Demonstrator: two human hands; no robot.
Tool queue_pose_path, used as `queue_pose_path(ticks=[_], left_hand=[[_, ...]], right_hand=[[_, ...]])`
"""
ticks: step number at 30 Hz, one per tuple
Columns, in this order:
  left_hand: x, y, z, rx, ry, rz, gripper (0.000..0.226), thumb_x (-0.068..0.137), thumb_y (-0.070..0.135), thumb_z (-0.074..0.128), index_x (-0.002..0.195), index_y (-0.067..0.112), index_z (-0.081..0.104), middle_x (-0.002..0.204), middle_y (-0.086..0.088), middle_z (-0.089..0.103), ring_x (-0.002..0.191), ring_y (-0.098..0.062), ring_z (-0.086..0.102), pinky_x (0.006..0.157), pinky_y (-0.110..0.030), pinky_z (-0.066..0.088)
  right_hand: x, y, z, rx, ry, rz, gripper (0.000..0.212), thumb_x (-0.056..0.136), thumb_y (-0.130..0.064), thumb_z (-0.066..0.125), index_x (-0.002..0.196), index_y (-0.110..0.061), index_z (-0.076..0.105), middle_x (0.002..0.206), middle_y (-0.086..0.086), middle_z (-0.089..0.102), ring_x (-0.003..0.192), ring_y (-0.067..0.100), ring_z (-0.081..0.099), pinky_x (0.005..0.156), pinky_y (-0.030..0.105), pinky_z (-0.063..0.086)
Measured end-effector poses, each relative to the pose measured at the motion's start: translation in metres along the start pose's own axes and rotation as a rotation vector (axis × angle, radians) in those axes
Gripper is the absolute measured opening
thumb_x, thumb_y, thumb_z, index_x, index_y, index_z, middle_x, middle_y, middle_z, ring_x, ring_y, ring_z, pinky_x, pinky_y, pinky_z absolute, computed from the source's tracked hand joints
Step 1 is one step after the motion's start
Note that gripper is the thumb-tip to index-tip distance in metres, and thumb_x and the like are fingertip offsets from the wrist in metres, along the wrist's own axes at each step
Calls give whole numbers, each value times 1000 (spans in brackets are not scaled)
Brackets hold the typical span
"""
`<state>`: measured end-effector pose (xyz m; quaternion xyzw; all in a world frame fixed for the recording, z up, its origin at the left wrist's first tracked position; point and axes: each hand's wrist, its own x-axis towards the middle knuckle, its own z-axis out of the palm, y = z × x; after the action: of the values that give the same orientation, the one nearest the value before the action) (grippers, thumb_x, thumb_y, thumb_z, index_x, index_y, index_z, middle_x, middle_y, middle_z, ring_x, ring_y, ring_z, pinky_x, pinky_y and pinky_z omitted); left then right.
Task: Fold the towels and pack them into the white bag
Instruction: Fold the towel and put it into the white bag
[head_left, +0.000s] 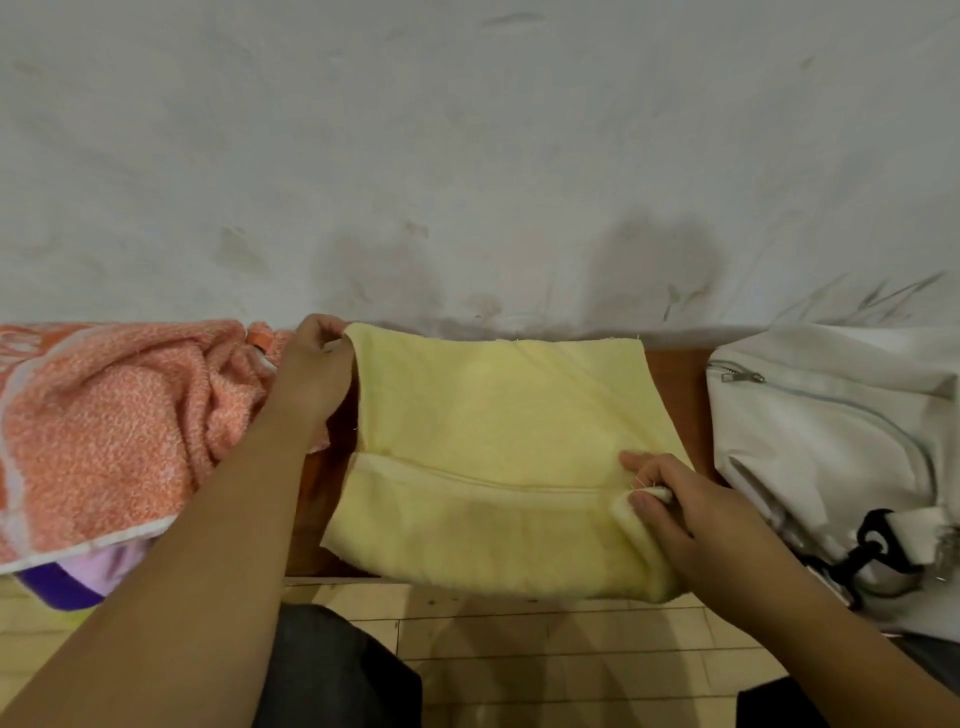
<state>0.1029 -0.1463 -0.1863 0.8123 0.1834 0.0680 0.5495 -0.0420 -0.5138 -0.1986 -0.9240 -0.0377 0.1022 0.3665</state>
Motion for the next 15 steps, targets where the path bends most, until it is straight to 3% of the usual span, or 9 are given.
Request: queue_pose_path(ticks=[2,5,8,11,15], left_hand=[[5,-5,-5,-62,47,-20,10,96,22,57,88,28,55,92,0,67,81,-20,60,72,-36,49],[8,-11,-8,38,123,19,5,96,19,59,94,21,55,93,-4,68,76,-21,59,66,-31,47],[10,-14,-10,103,191,37,11,93,16,62,103,19,59,97,-3,68,85,-21,63,70,-32,51],[9,-14,-16,82,113,-16,27,94,8,58,114,25,58,111,2,68,101,-21,67,91,-39,56],[-14,5,-25,299,6,148,20,96,19,59,113,28,65,103,10,68,92,-11,66,85,-34,55]], right_hand=[[0,0,1,5,8,2,13,102,-33,53,91,-39,50,120,-48,46,99,-31,41,85,0,35],[1,1,1,0,12,-1,11,101,-34,53,92,-38,50,122,-47,47,100,-33,39,84,-2,33],[1,3,1,6,18,-8,10,101,-34,54,92,-37,51,125,-44,49,101,-34,38,82,-6,31],[0,5,-1,25,23,-10,10,101,-33,55,91,-36,53,125,-45,51,106,-34,39,83,-6,31],[-3,4,-5,51,17,-9,12,100,-33,56,89,-36,53,123,-42,55,108,-32,42,83,-4,35]])
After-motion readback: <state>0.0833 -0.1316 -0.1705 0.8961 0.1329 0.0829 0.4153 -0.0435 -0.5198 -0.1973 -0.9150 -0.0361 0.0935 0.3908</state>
